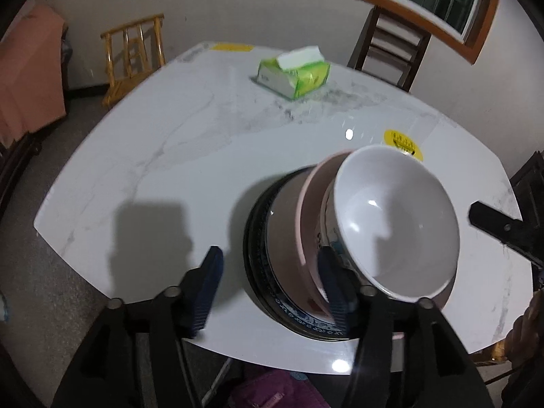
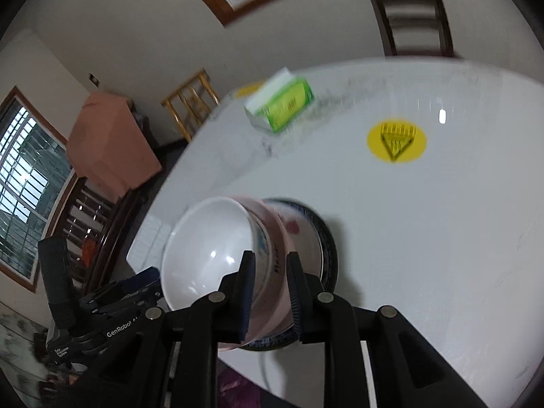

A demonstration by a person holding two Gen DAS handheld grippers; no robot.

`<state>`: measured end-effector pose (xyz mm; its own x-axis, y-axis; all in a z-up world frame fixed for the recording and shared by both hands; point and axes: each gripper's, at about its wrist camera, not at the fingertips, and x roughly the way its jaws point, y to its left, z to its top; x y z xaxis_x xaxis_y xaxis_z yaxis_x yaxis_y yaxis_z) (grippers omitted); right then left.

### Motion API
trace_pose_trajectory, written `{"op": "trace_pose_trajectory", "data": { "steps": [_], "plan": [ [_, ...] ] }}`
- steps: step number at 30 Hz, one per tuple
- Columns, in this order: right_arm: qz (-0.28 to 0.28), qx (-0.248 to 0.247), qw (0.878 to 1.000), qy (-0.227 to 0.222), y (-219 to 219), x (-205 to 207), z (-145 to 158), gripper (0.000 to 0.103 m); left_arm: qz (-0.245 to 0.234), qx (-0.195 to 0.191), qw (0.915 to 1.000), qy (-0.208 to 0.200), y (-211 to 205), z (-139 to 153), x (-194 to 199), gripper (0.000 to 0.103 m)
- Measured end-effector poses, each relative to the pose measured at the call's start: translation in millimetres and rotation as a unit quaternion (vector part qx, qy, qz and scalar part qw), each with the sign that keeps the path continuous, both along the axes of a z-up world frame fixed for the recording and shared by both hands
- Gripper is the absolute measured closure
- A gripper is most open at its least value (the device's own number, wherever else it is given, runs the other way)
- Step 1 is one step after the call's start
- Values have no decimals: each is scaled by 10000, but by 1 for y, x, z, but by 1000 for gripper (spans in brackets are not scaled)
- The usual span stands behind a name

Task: Organize plates and bowls
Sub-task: 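Open both tools and pull them back from the bowl stack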

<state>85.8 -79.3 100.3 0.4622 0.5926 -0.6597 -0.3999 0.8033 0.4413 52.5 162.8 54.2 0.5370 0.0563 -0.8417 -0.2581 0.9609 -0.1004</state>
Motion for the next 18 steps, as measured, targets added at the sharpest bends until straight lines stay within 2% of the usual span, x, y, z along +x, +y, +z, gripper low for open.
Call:
{"op": "trace_pose_trajectory", "data": {
  "steps": [2, 3, 4, 5, 6, 9, 11, 13, 15, 18],
  "plan": [
    [-158, 44, 9975, -682, -3, -20, 9, 81, -81, 109, 9995, -288, -3, 6, -10, 42],
    [-259, 5, 9947, -994, -4, -31, 11, 78, -113, 215, 9987, -459, -6, 9, -16, 40],
    [-384, -44, 9911, -1275, -4, -42, 12, 71, -130, 381, 9971, -640, -10, 12, -24, 35],
    [-476, -73, 9881, -1462, -4, -50, 10, 64, -169, 495, 9957, -764, -13, 14, -28, 32],
    [-530, -76, 9854, -1616, -4, -56, 9, 62, -234, 617, 9937, -908, -17, 16, -34, 27],
    [-781, -2, 9744, -2108, -7, -78, 1, 61, -343, 938, 9865, -1298, -29, 22, -47, 25],
    [-953, 227, 9708, -2188, -15, -88, -3, 54, -411, 1089, 9811, -1548, -36, 25, -53, 24],
    [-1101, 431, 9696, -2141, -21, -94, -5, 52, -497, 1238, 9760, -1720, -42, 25, -56, 23],
    [-1159, 388, 9686, -2167, -21, -98, -6, 52, -565, 1387, 9707, -1881, -48, 24, -60, 21],
    [-1190, 271, 9675, -2215, -20, -105, -6, 52, -541, 1440, 9655, -2100, -51, 23, -65, 11]
  ]
}}
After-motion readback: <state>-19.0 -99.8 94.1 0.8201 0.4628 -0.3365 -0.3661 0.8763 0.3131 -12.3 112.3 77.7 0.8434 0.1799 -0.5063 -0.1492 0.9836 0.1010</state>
